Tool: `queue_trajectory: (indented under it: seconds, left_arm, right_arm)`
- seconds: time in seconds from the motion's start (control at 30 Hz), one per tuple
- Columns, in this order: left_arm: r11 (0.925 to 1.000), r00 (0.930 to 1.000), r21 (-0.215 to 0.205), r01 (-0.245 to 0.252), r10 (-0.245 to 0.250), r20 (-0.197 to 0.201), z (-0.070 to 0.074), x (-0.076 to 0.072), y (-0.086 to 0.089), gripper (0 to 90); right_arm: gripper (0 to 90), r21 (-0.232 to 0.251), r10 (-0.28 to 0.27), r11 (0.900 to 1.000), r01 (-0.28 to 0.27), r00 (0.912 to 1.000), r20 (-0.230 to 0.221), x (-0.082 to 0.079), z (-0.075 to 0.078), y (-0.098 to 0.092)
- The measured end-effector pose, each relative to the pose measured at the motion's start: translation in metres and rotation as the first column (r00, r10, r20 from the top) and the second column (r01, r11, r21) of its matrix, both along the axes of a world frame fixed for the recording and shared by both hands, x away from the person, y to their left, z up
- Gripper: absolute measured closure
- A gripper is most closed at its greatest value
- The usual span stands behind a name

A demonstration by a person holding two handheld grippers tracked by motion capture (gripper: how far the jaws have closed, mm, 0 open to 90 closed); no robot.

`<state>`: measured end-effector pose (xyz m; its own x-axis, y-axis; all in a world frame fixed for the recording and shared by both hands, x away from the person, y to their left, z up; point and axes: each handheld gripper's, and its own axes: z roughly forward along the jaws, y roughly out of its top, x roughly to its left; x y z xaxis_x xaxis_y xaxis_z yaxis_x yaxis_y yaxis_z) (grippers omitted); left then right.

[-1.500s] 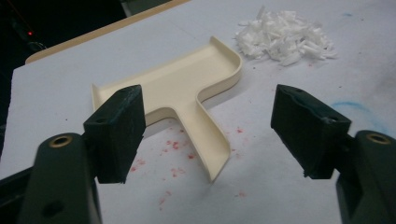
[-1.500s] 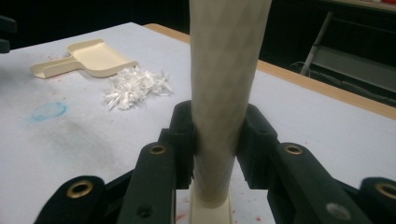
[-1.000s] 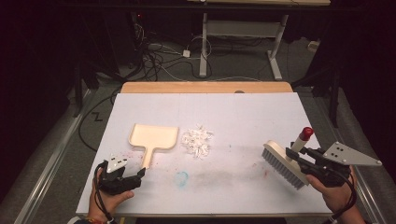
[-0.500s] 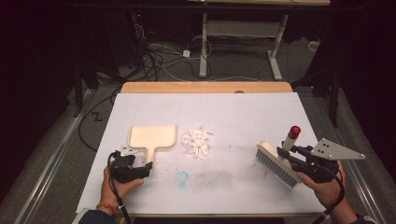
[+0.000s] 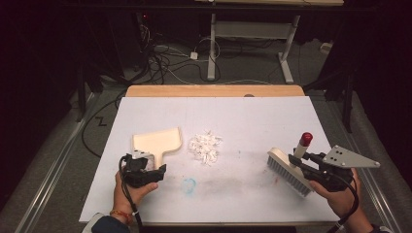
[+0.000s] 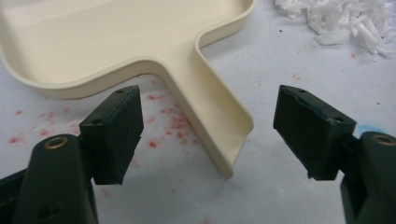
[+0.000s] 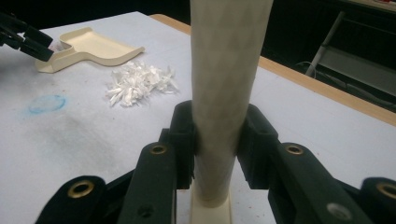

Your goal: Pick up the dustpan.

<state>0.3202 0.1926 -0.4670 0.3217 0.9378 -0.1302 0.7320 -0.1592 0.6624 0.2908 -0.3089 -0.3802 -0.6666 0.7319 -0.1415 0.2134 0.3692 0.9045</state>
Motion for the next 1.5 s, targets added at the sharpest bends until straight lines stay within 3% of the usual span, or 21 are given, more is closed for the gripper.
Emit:
queue_trajectory:
  seconds: [0.2, 0.3, 0.4, 0.53, 0.73, 0.77, 0.93, 1.03, 1.37, 1.5]
  left_arm:
    - [0.9986, 0.9974, 0.009, -0.052, 0.052, -0.05, -0.015, 0.018, -0.005, 24.7]
    - [0.9974, 0.997, 0.024, -0.068, 0.069, -0.035, -0.016, 0.024, -0.006, 26.3]
    - [0.9936, 0.9968, 0.084, -0.076, 0.077, -0.018, -0.017, 0.029, -0.009, 33.2]
    - [0.9942, 0.9976, 0.084, -0.067, 0.068, -0.008, -0.017, 0.032, -0.003, 43.8]
    - [0.9953, 0.9994, 0.091, -0.033, 0.033, -0.001, -0.017, 0.035, 0.005, 62.6]
    - [0.9964, 0.9995, 0.08, -0.031, 0.031, -0.004, -0.017, 0.036, 0.007, 63.0]
    - [0.9949, 1.0, 0.1, 0.008, -0.008, 0.0, -0.015, 0.037, 0.009, 63.4]
    - [0.9918, 0.9995, 0.126, 0.021, -0.024, 0.02, -0.01, 0.036, 0.013, 63.5]
    - [0.9902, 0.9945, 0.126, 0.06, -0.07, 0.078, 0.015, 0.023, 0.033, 63.7]
    - [0.983, 0.9898, 0.142, 0.117, -0.127, 0.065, 0.022, 0.015, 0.038, 63.6]
  right_arm:
    - [70.5, -0.012, 0.006, 1.0, -0.006, 1.0, -0.007, 0.001, -0.002, 0.003]
    - [70.5, -0.013, 0.009, 1.0, -0.009, 0.9999, -0.01, 0.0, -0.002, 0.004]
    - [70.5, -0.011, 0.011, 1.0, -0.011, 0.9999, -0.012, 0.001, -0.003, 0.004]
    - [70.5, -0.011, 0.016, 1.0, -0.016, 0.9998, -0.014, 0.001, -0.004, 0.004]
    - [70.5, -0.01, 0.016, 1.0, -0.016, 0.9997, -0.018, 0.002, -0.004, 0.003]
    - [70.5, -0.008, 0.014, 1.0, -0.014, 0.9997, -0.018, 0.002, -0.004, 0.003]
    - [70.6, 0.008, 0.013, 1.0, -0.013, 0.9999, -0.001, 0.002, -0.004, 0.003]
    - [70.6, 0.013, 0.009, 1.0, -0.009, 1.0, -0.002, 0.003, -0.003, 0.003]
    - [70.6, 0.014, -0.007, 1.0, 0.007, 0.9999, -0.01, 0.006, -0.004, 0.002]
    - [70.6, 0.021, -0.009, 1.0, 0.009, 0.9999, 0.005, 0.005, -0.004, 0.002]
